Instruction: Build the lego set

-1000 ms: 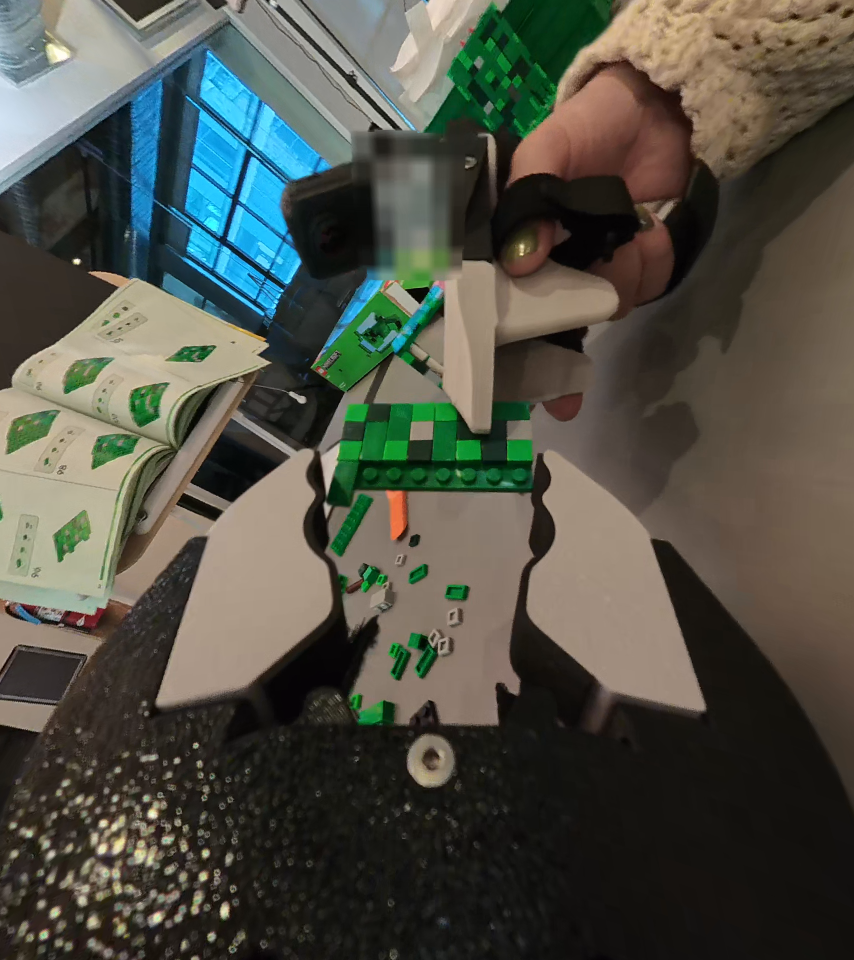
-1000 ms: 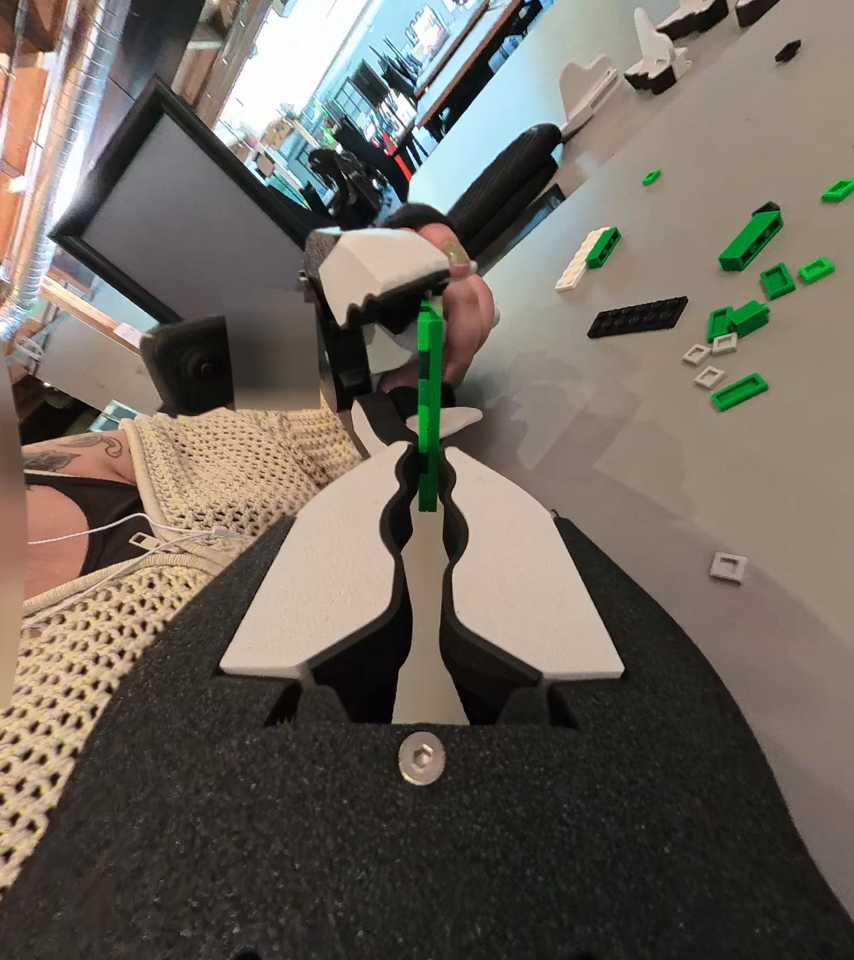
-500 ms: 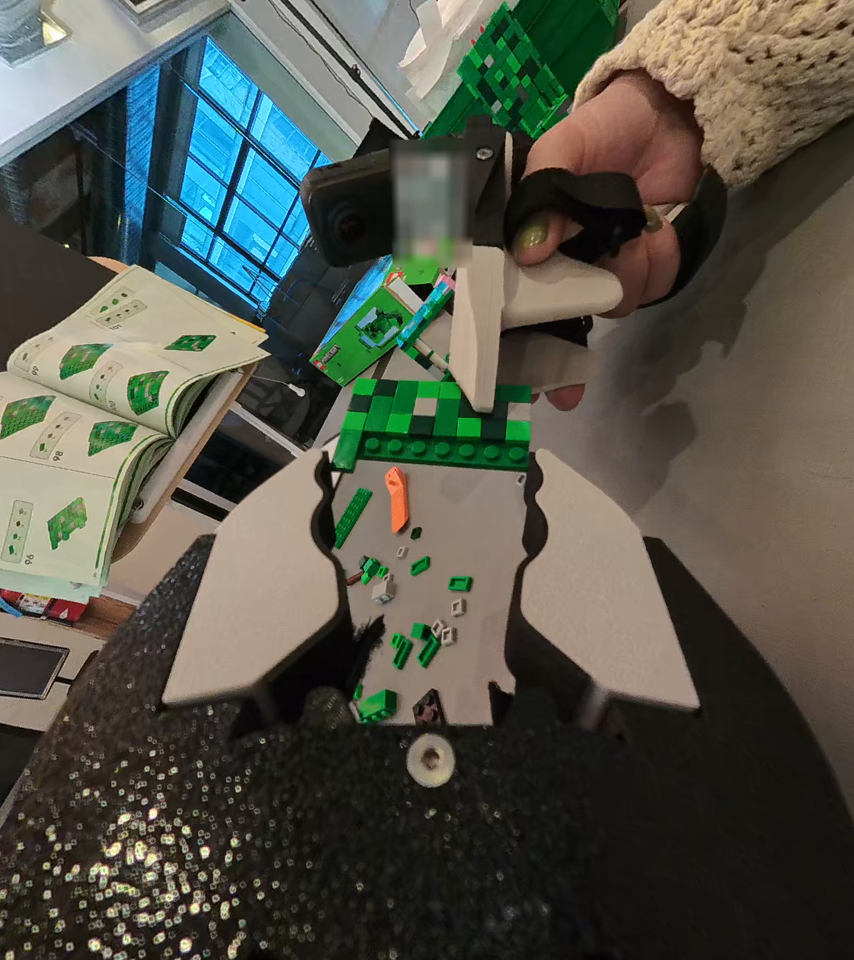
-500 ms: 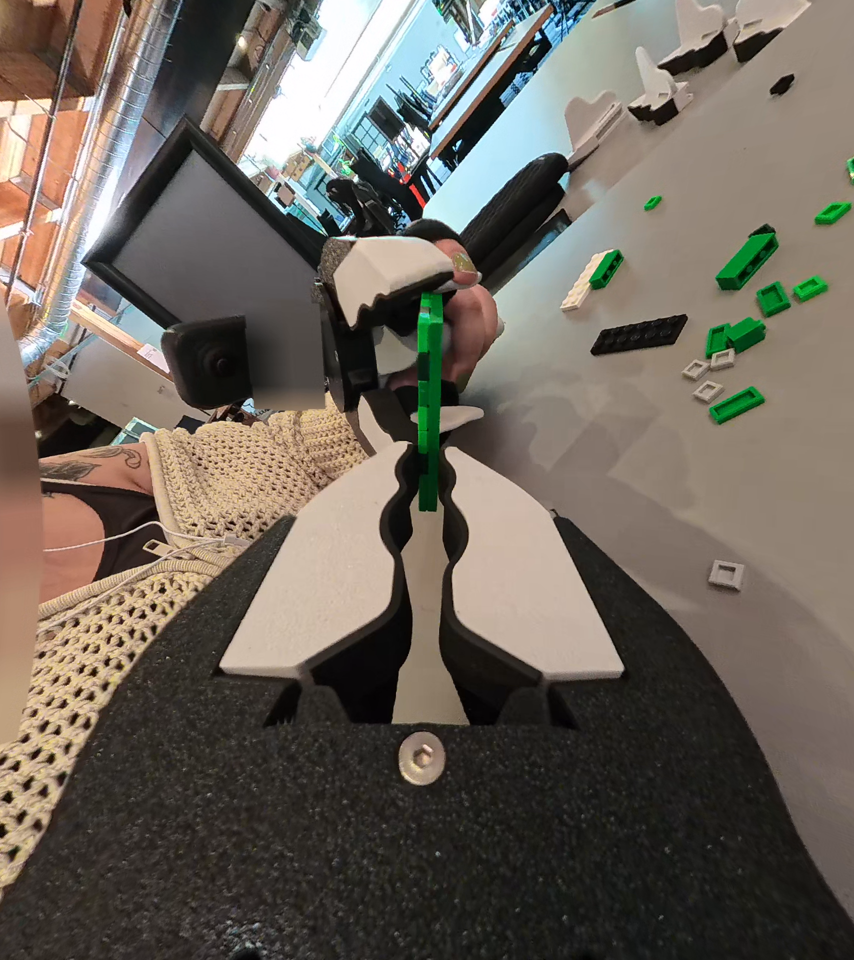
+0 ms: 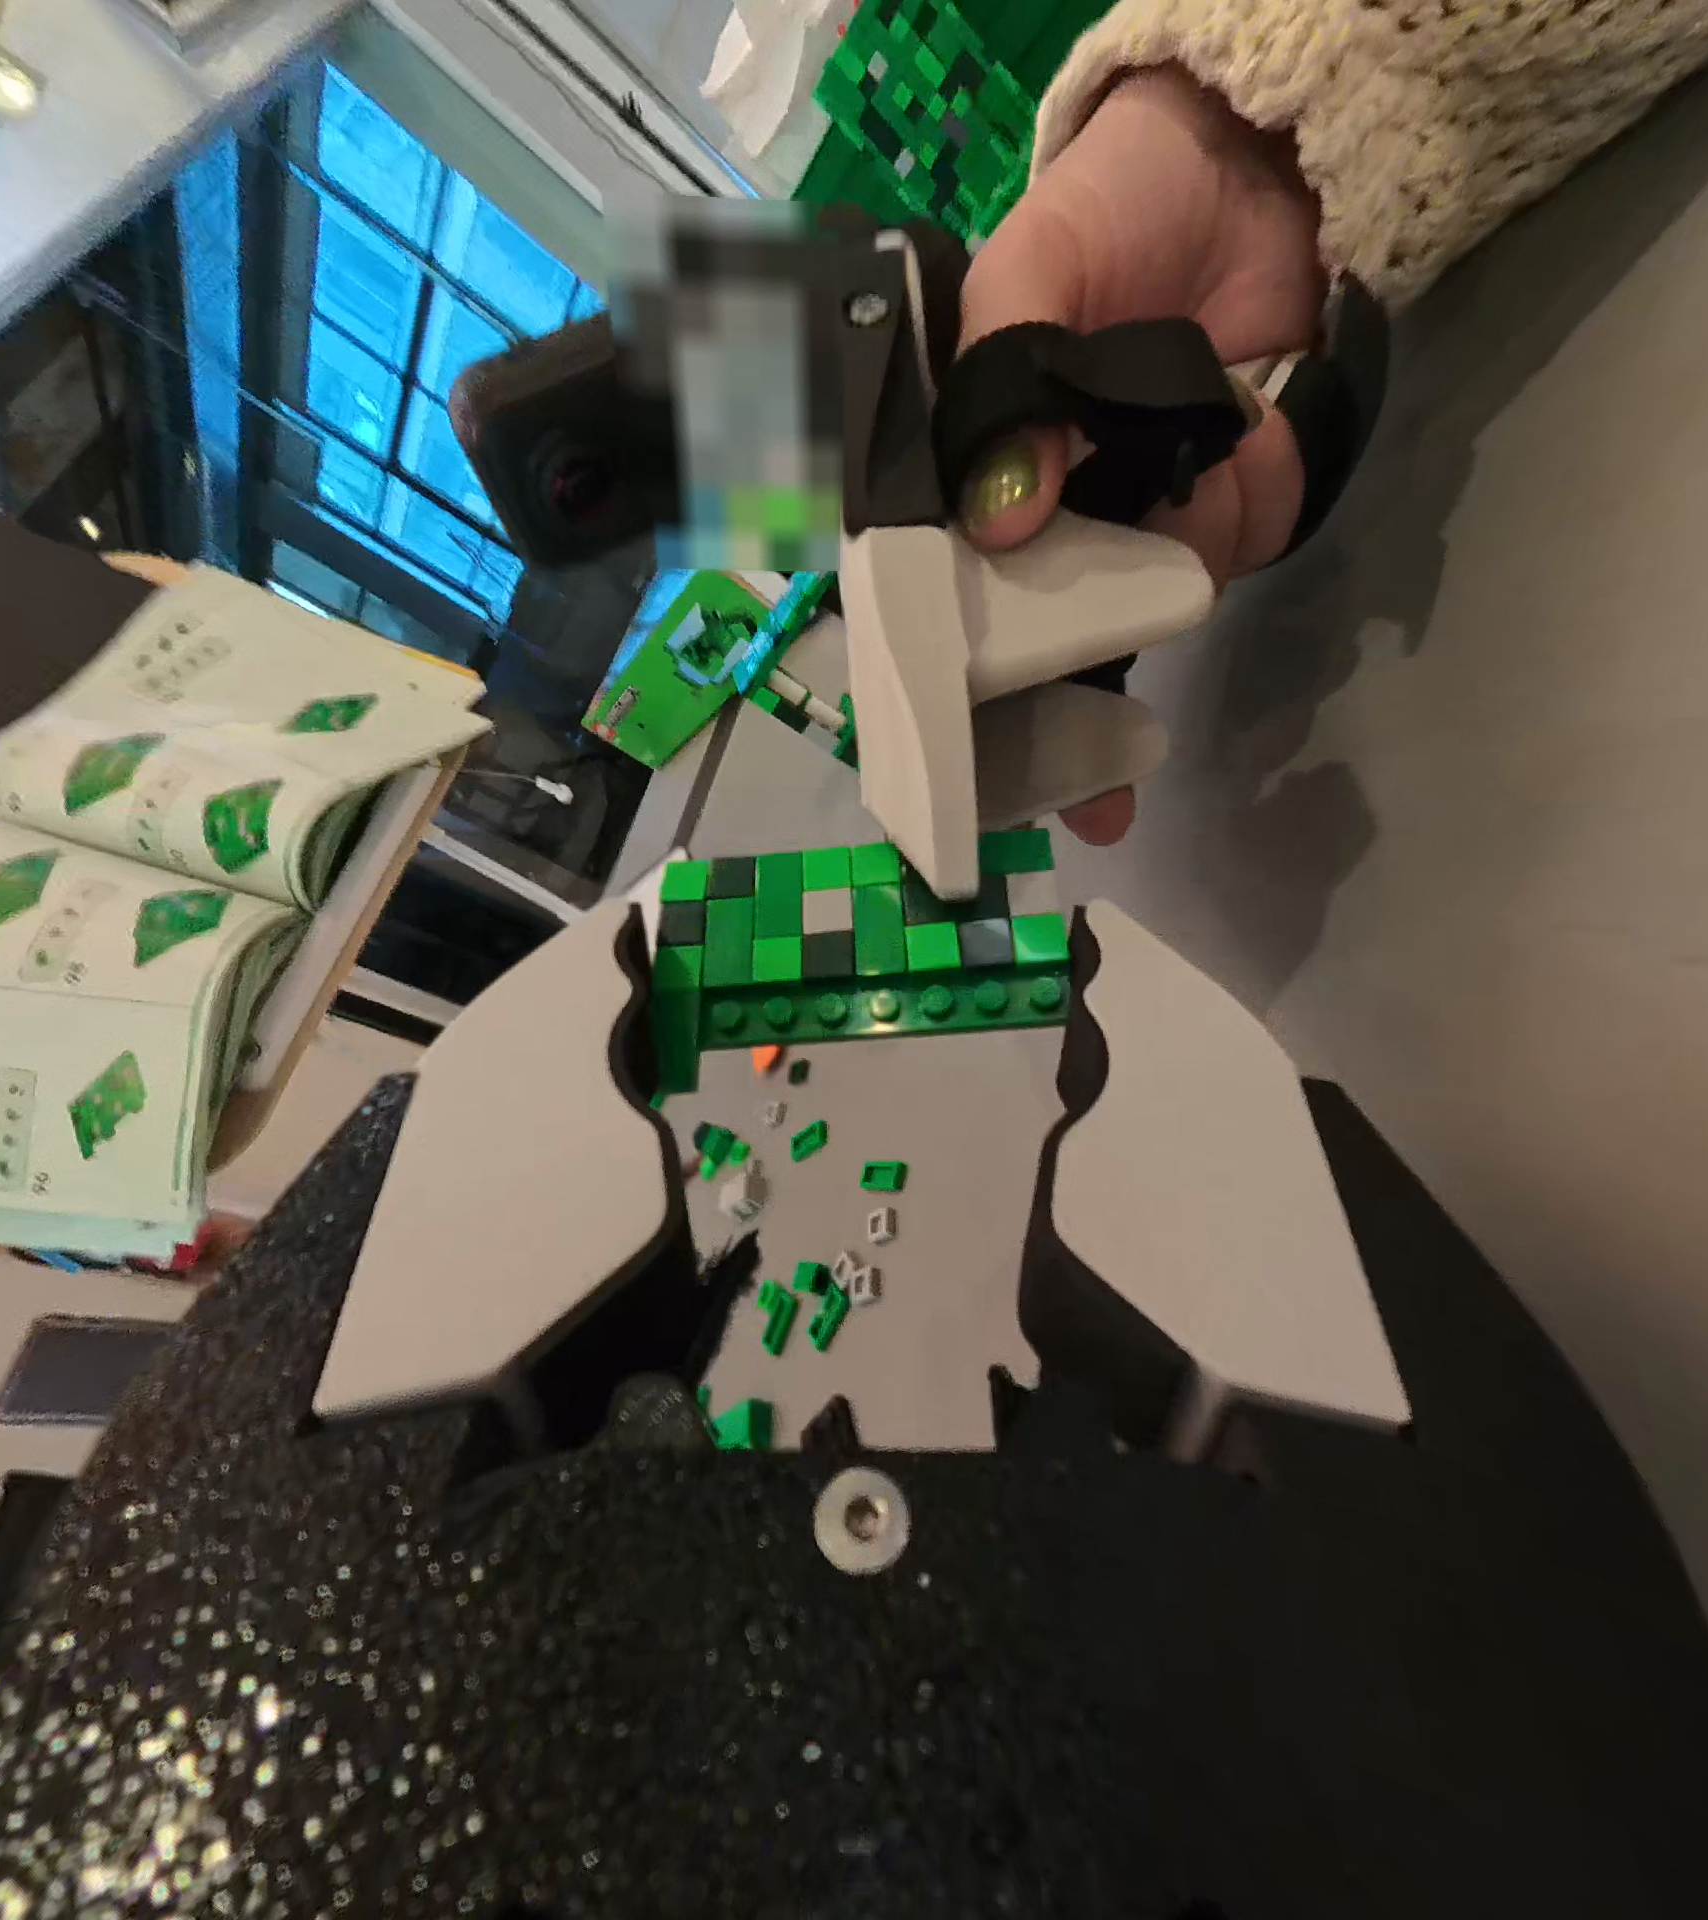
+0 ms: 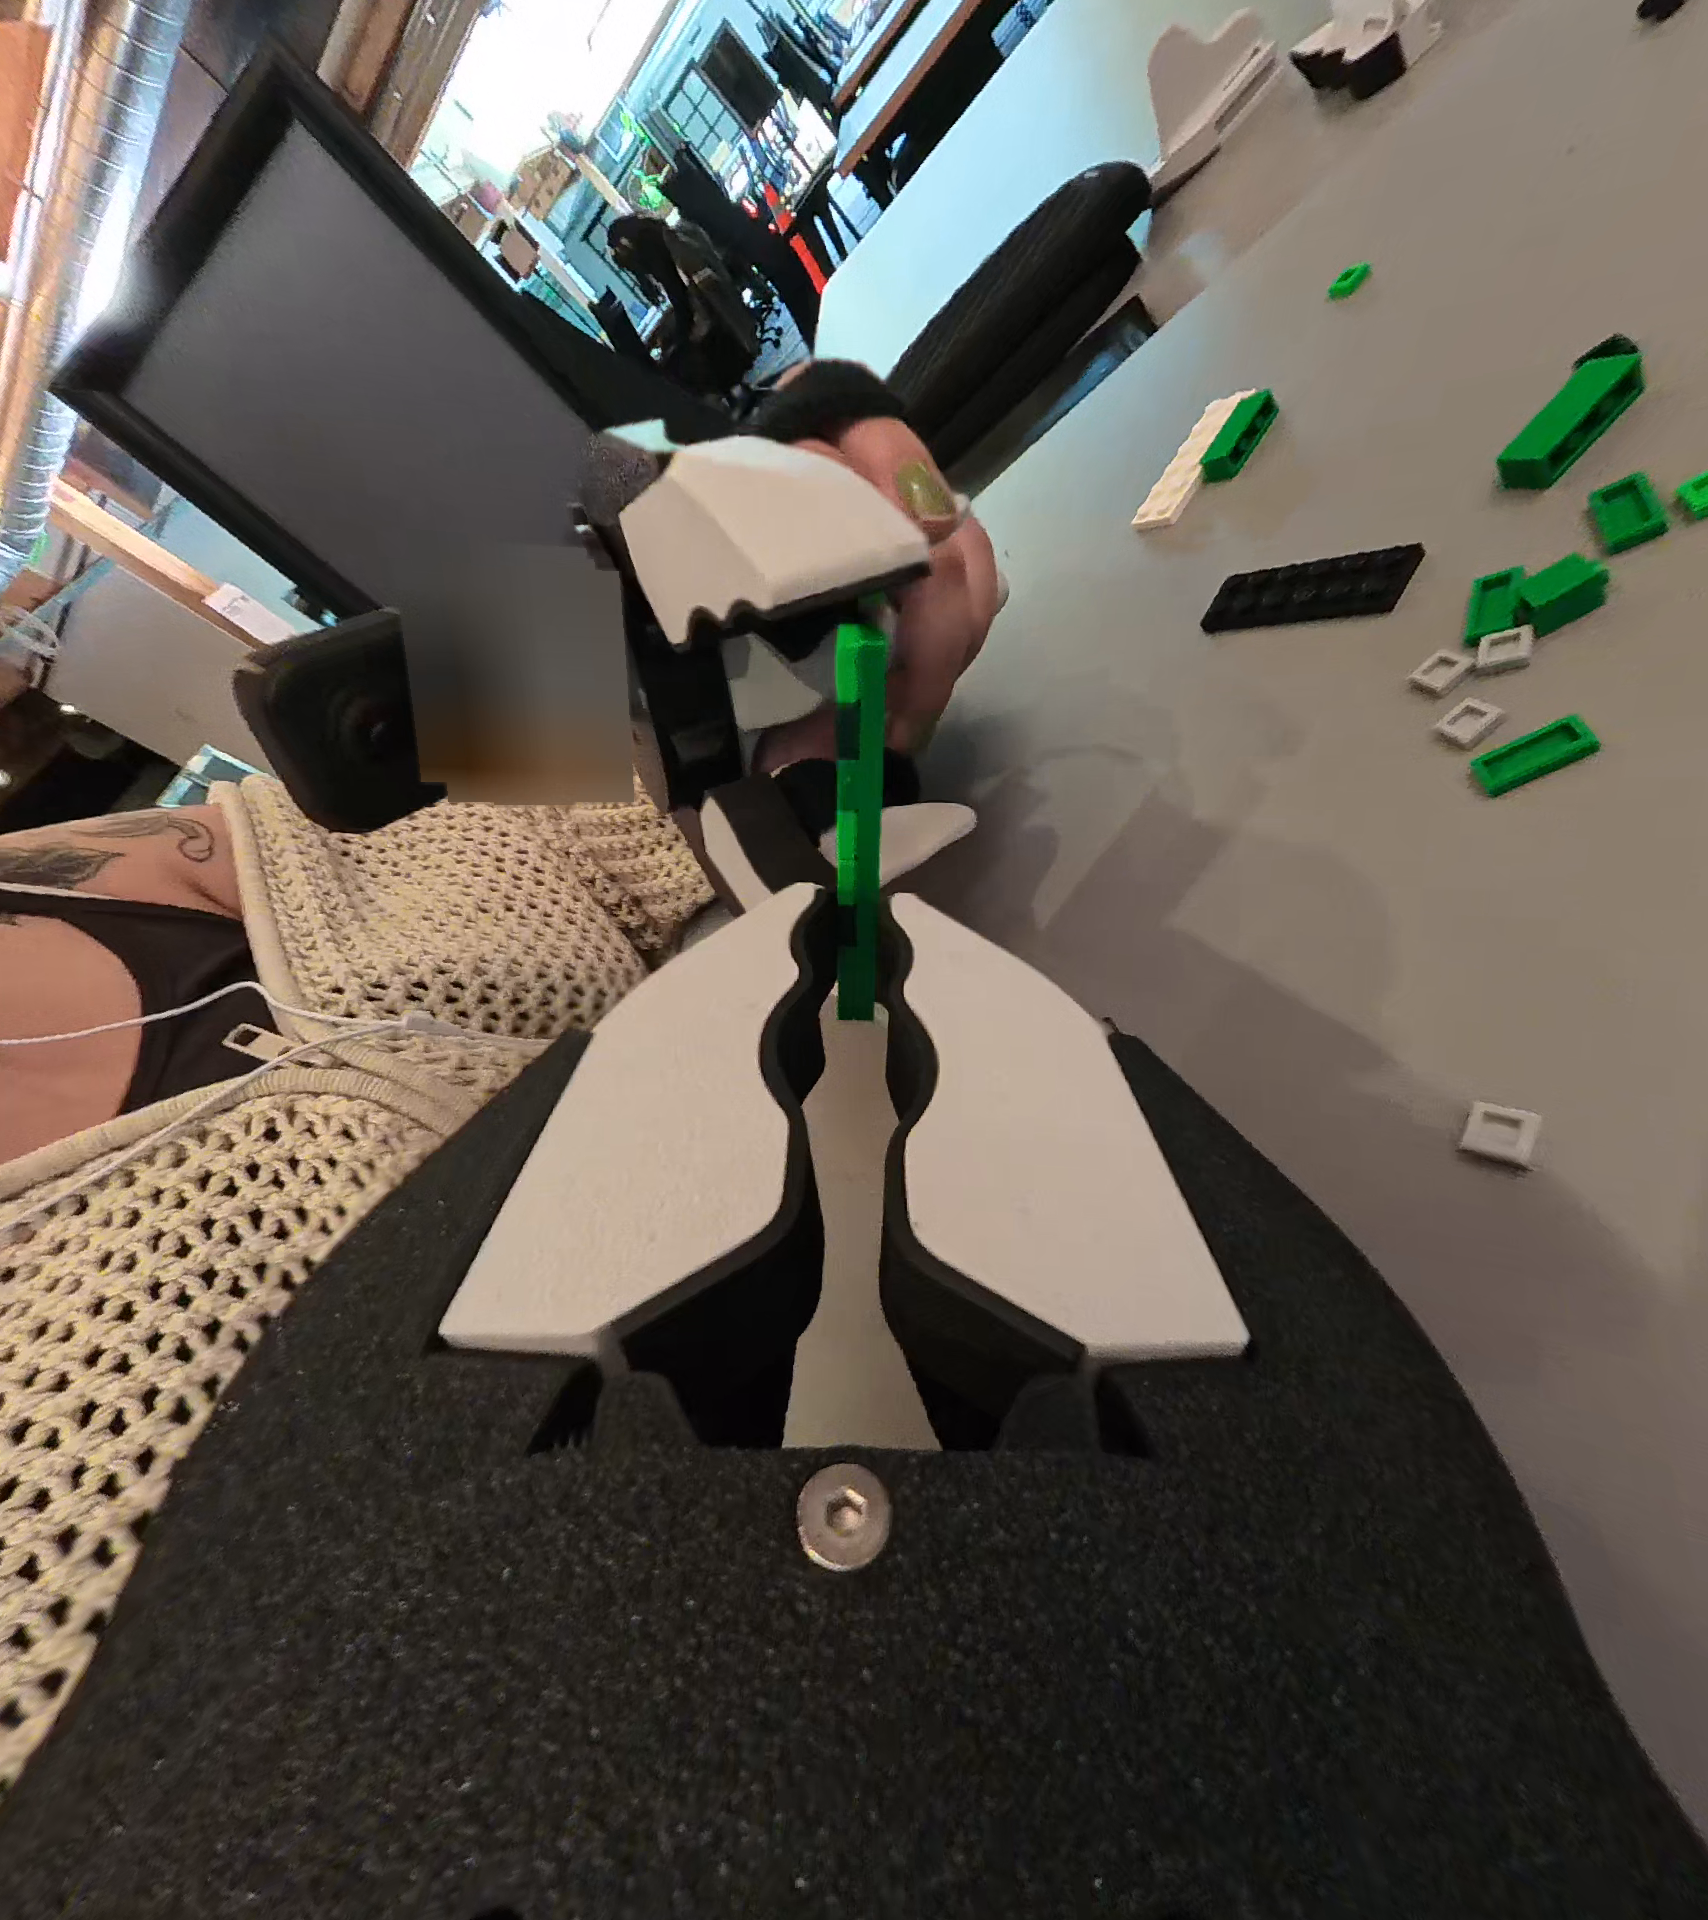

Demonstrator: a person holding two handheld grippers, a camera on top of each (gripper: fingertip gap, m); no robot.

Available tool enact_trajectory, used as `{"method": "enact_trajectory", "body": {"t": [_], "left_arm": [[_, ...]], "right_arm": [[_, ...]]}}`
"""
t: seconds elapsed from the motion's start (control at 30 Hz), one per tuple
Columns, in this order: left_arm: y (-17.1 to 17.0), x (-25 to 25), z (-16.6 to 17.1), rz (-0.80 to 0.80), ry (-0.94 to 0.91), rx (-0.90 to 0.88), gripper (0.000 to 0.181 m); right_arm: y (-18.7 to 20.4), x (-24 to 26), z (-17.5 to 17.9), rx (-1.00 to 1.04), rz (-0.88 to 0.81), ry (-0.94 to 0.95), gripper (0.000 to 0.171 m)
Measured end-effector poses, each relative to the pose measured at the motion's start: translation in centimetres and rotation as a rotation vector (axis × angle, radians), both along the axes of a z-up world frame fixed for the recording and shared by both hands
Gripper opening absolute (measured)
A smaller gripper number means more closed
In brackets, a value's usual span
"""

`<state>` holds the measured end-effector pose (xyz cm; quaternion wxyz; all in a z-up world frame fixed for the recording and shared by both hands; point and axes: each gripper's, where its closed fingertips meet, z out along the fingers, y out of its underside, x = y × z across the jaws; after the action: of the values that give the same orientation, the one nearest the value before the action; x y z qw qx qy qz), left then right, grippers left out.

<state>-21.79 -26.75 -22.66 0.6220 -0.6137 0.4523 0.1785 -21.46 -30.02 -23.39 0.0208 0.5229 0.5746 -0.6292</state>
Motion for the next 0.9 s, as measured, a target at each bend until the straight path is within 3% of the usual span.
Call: {"method": "enact_trajectory", "body": {"t": [0.13,0.2,0.3,0.53,0.67,0.8,0.9], "left_arm": [[-0.5,0.4,-2.7,-0.025,-0.128,-0.310,0.076],[-1.2,1.1,-4.4,-0.048,-0.200,-0.507,0.076],[-1.6,1.3,-6.2,-0.029,-0.209,-0.637,0.076],[-2.1,1.7,-7.3,-0.012,-0.327,-0.814,0.076],[-2.0,1.8,-7.4,-0.013,-0.365,-0.839,0.076],[-2.1,1.8,-7.7,-0.009,-0.381,-0.868,0.090],[-2.3,1.9,-7.8,-0.011,-0.377,-0.890,0.099]], "right_arm": [[2.3,-0.1,-0.2,0.173,-0.076,0.047,0.029],[4.2,-0.1,0.1,0.279,-0.138,0.095,0.029],[7.2,-0.4,0.6,0.432,-0.269,0.197,0.027],[10.1,-1.7,0.2,0.743,-0.492,0.381,0.024],[9.8,-1.9,0.5,0.903,-0.526,0.478,0.021],[9.3,-1.8,1.1,0.951,-0.547,0.548,0.020],[9.3,-1.3,2.1,0.875,-0.590,0.602,0.017]]}}
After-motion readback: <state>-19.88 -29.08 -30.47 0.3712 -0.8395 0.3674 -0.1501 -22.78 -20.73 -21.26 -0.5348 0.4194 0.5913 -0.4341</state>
